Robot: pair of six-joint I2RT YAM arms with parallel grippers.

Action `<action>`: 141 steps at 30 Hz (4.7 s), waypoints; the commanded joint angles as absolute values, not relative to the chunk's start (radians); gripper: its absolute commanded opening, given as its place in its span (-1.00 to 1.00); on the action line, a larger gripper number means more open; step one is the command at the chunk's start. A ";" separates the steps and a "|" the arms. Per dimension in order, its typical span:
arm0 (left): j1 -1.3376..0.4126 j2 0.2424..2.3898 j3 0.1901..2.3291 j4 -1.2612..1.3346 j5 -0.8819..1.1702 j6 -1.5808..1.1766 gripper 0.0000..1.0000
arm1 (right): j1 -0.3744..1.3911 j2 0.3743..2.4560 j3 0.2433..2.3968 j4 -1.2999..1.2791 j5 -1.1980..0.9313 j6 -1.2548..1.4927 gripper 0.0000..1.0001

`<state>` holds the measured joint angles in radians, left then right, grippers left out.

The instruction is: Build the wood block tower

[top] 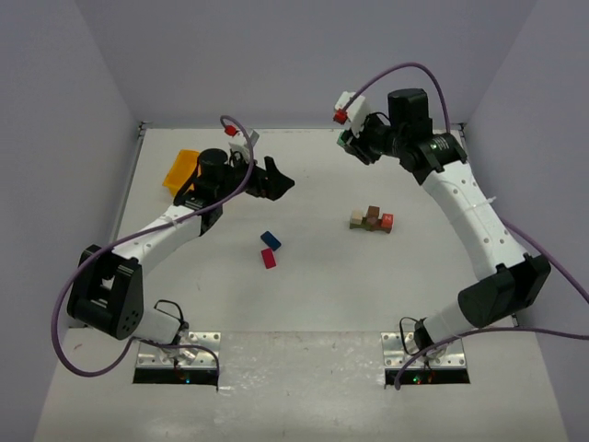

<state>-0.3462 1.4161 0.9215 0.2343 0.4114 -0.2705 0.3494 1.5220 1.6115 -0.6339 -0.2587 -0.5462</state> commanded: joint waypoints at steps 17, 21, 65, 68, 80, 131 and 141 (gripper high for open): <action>-0.347 1.419 0.965 0.129 0.149 -0.279 1.00 | 0.348 1.657 1.364 -0.888 0.036 -0.846 -1.00; -0.347 1.444 0.988 0.112 0.151 -0.275 1.00 | 0.349 1.667 1.360 -0.864 0.012 -0.860 -0.96; -0.348 1.451 0.991 0.118 0.202 -0.249 1.00 | 0.330 1.710 1.325 -0.785 0.040 -0.871 -0.74; -0.348 1.459 0.993 0.121 0.216 -0.249 1.00 | 0.331 1.710 1.325 -0.784 0.038 -0.868 -0.73; -0.348 1.470 1.000 0.115 0.233 -0.247 1.00 | 0.330 1.711 1.321 -0.777 0.046 -0.870 -0.50; -0.365 1.483 1.011 0.104 0.232 -0.226 1.00 | 0.330 1.686 1.308 -0.796 0.052 -0.864 -0.25; -0.368 1.491 1.019 0.100 0.233 -0.221 1.00 | 0.330 1.689 1.314 -0.792 0.052 -0.867 0.14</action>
